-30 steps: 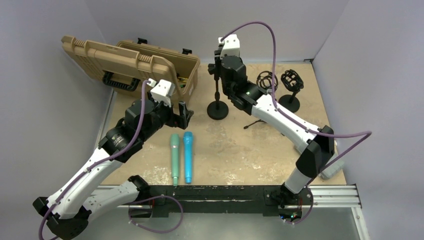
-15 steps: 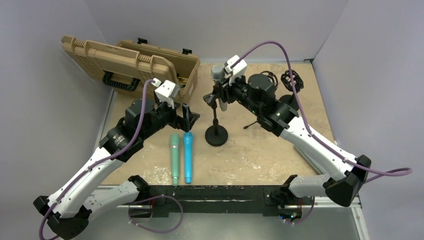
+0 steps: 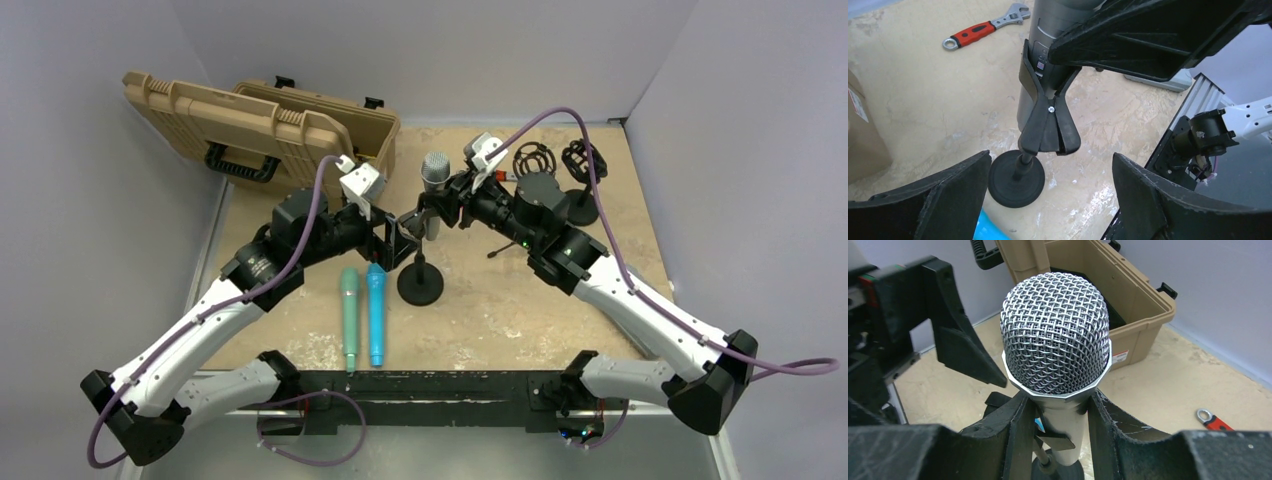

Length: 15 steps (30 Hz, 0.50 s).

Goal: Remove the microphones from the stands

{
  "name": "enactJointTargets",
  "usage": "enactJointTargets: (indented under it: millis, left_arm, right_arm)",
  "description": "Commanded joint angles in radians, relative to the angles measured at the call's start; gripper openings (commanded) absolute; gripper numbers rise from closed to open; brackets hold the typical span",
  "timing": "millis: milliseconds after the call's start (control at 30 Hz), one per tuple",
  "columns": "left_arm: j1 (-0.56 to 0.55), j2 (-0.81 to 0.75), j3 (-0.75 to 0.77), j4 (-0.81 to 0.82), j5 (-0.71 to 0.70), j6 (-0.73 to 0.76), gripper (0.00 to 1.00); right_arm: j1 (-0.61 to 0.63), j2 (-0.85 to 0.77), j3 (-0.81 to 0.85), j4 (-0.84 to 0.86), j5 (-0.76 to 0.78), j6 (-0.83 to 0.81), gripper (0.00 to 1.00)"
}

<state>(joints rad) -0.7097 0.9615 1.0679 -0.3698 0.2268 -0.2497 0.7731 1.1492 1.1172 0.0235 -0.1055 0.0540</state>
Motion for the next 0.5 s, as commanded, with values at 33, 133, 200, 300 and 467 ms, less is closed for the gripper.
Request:
enactJointTargets:
  millis: [33, 133, 200, 300, 467]
  left_arm:
    - [-0.010, 0.028, 0.038, 0.016, -0.008, 0.032, 0.86]
    - [-0.012, 0.040, 0.042, 0.007, -0.033, 0.038, 0.82]
    - [-0.017, 0.047, 0.045, 0.002, -0.042, 0.044, 0.79]
    - [-0.019, 0.059, 0.051, -0.011, -0.067, 0.048, 0.75]
    - [-0.019, 0.068, 0.055, -0.016, -0.094, 0.053, 0.66]
  right_arm:
    - [0.020, -0.014, -0.024, 0.029, -0.078, 0.093, 0.00]
    - [0.029, -0.003, -0.022, 0.031, -0.077, 0.100, 0.00]
    - [0.034, -0.003, -0.023, 0.034, -0.074, 0.107, 0.00]
    - [0.044, -0.003, -0.023, 0.035, -0.061, 0.107, 0.00]
    - [0.052, -0.003, -0.019, 0.027, -0.048, 0.102, 0.00]
